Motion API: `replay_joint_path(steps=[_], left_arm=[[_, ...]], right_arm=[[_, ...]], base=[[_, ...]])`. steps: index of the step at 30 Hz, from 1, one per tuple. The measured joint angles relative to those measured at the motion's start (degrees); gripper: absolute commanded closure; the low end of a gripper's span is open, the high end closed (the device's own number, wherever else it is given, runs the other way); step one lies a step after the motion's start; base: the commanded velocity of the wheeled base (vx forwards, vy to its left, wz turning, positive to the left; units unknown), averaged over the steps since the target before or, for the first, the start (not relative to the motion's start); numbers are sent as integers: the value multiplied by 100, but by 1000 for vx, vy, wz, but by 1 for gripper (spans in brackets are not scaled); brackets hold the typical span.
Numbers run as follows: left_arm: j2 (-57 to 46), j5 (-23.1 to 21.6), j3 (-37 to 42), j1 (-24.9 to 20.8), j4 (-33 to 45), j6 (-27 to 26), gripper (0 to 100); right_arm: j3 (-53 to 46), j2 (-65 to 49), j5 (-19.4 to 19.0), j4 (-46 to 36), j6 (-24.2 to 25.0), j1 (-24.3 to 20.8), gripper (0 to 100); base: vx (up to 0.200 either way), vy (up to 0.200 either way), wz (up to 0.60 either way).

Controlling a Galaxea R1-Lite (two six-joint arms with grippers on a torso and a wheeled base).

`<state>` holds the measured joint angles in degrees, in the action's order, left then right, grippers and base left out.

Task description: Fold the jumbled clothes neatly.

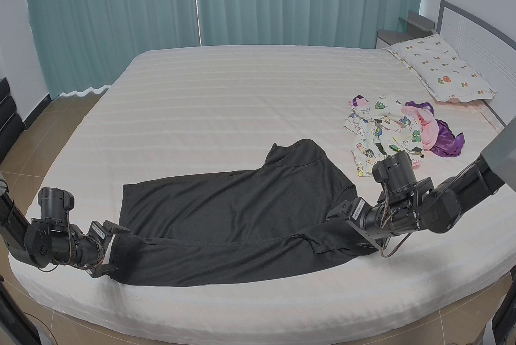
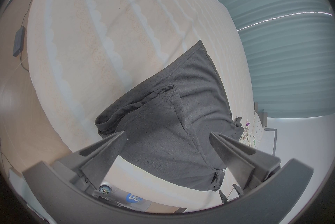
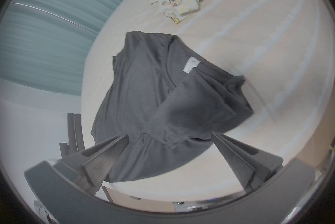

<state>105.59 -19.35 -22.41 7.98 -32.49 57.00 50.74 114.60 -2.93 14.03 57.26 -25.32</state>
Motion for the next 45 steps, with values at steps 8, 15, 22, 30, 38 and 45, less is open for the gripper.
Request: replay_joint_path(steps=[8, 15, 22, 30, 38, 45], left_arm=[[2, 0, 0, -2, 0, 1, 0], [5, 0, -5, 0, 0, 0, 0], [9, 0, 0, 0, 0, 1, 0], [13, 0, -2, 0, -2, 1, 0], [38, 2, -9, -2, 0, -2, 0], [52, 0, -9, 0, 0, -7, 0]], right_arm=[[-868, 317, 464, 1519, 219, -332, 0], [-1022, 469, 530, 1703, 246, -412, 0], [-978, 527, 563, 2105, 235, -408, 0], [-851, 414, 581, 2064, 219, -386, 0], [-923, 98, 527, 1396, 163, -408, 0], [-895, -145, 438, 1062, 115, -408, 0]], base=[[0, 0, 0], [0, 0, 0], [0, 0, 0], [0, 0, 0], [0, 0, 0], [0, 0, 0]])
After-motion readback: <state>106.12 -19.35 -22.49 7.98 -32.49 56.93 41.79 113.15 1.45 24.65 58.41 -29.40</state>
